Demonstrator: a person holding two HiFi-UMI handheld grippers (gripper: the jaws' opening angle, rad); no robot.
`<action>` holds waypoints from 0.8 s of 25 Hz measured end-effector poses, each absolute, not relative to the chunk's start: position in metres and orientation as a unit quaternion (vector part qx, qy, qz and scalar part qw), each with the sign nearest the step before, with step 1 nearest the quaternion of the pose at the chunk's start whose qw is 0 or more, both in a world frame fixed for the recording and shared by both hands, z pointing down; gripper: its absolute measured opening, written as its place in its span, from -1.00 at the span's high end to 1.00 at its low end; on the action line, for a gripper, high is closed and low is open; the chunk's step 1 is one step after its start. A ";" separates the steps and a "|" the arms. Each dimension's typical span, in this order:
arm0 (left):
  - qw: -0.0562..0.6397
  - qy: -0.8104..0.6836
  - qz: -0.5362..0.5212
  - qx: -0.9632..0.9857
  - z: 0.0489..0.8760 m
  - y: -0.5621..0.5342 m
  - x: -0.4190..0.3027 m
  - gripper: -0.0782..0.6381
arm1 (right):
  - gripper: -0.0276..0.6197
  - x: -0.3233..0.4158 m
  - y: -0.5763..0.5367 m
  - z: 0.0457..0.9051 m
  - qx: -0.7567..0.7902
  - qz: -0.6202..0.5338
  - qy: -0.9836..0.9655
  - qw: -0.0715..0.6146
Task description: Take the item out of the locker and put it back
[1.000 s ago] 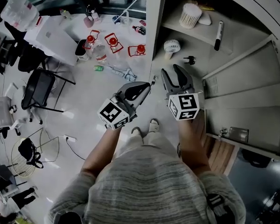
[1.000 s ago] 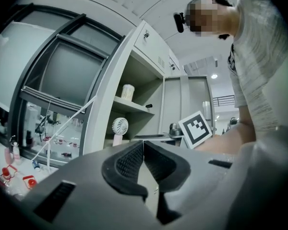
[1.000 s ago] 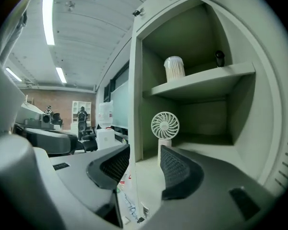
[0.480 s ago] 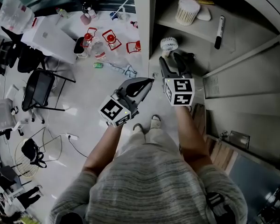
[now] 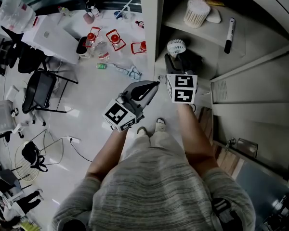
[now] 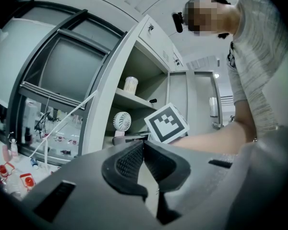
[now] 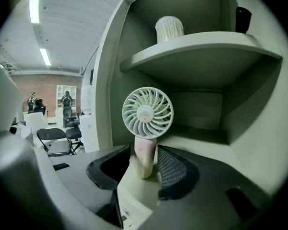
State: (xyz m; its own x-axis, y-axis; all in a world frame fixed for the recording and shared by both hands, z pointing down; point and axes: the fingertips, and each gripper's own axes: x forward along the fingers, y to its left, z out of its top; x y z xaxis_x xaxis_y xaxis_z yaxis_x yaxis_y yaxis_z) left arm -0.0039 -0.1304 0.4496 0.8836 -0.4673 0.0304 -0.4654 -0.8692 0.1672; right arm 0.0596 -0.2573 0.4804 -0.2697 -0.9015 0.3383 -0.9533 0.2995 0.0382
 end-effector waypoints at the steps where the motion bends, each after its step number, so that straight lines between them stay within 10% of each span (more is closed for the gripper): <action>1: 0.088 -0.243 -0.005 0.966 0.451 -0.131 -0.005 0.76 | 0.39 0.060 -0.258 0.481 0.587 0.085 -0.791 0.153; 20: 0.084 -0.241 -0.011 0.967 0.442 -0.124 -0.007 0.76 | 0.48 0.055 -0.237 0.450 0.571 0.059 -0.806 0.142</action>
